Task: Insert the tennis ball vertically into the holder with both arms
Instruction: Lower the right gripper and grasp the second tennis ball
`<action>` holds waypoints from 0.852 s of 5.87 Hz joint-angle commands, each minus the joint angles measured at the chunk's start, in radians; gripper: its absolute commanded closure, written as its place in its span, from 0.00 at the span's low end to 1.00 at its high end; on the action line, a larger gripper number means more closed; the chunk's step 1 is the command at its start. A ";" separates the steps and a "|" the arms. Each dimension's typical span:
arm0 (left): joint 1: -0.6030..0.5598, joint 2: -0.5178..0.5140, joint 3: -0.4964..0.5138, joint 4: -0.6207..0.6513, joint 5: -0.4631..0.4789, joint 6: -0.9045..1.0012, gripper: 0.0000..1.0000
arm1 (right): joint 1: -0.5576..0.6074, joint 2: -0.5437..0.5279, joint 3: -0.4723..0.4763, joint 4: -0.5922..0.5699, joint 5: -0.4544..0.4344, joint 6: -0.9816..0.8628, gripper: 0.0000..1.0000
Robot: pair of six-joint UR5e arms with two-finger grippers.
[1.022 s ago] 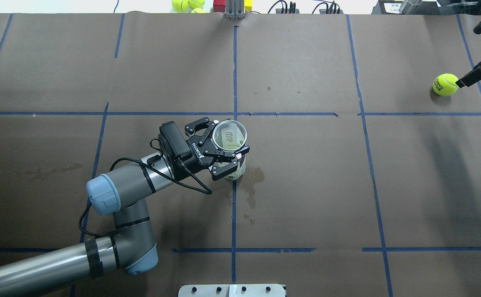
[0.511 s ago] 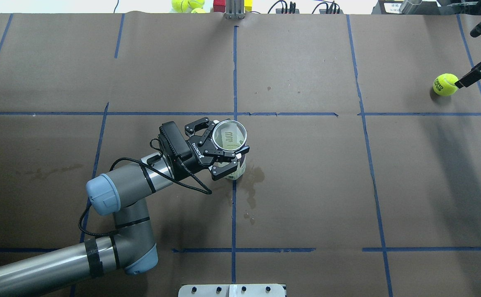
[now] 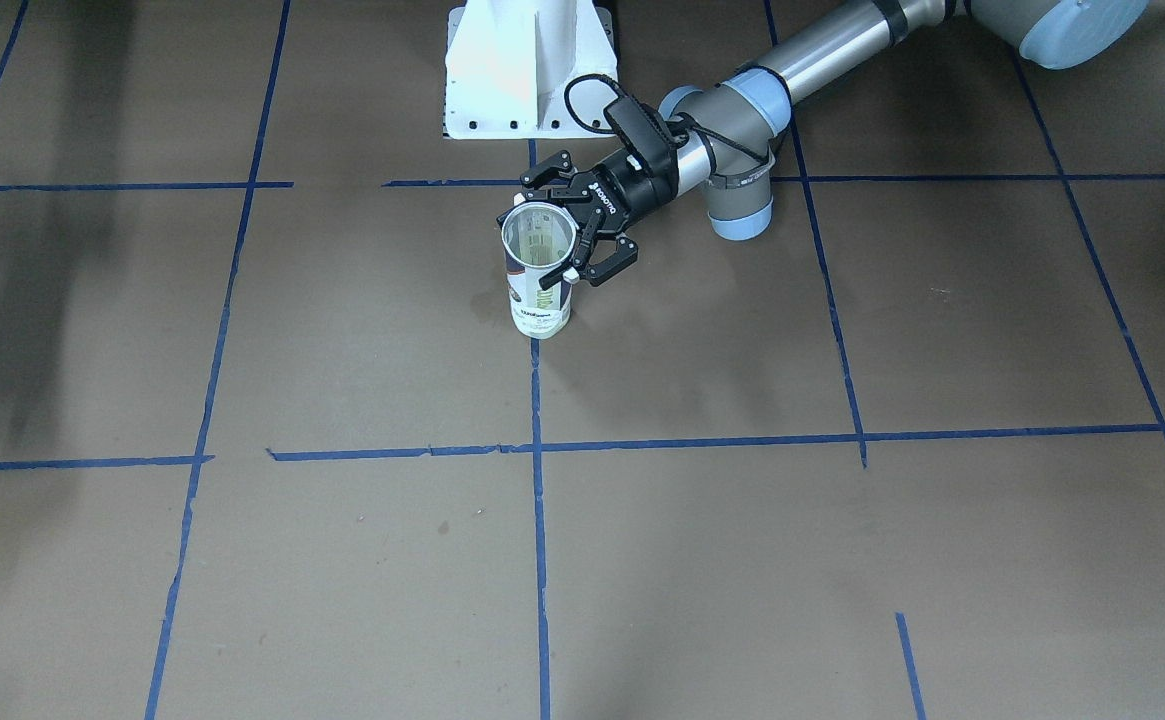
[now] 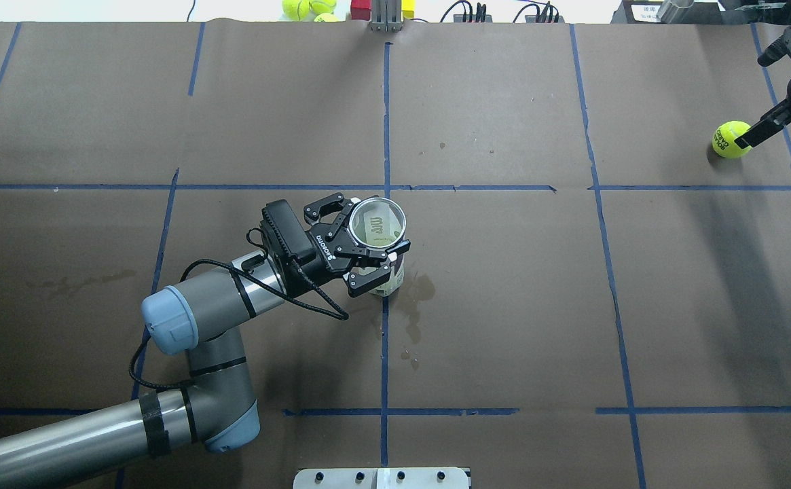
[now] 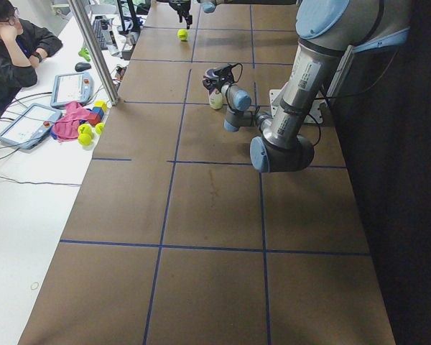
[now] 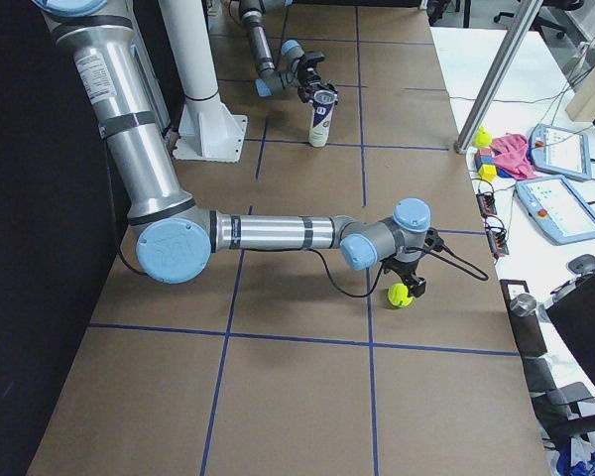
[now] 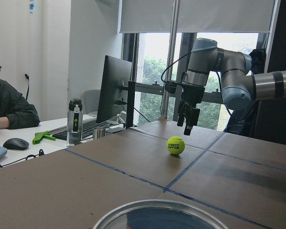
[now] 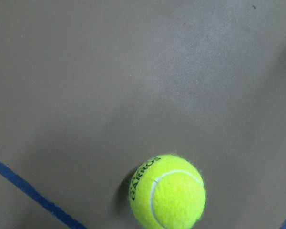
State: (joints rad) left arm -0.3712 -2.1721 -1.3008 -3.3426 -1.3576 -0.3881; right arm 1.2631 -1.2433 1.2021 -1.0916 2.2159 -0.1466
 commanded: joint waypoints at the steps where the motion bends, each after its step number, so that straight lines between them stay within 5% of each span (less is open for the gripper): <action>1: 0.000 0.000 0.001 0.000 0.000 0.000 0.13 | -0.010 0.027 -0.082 0.067 -0.031 0.002 0.00; 5: 0.000 0.000 0.000 0.000 0.000 0.000 0.13 | -0.062 0.027 -0.087 0.068 -0.082 0.019 0.00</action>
State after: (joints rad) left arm -0.3712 -2.1721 -1.3008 -3.3425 -1.3576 -0.3881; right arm 1.2125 -1.2156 1.1158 -1.0237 2.1494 -0.1292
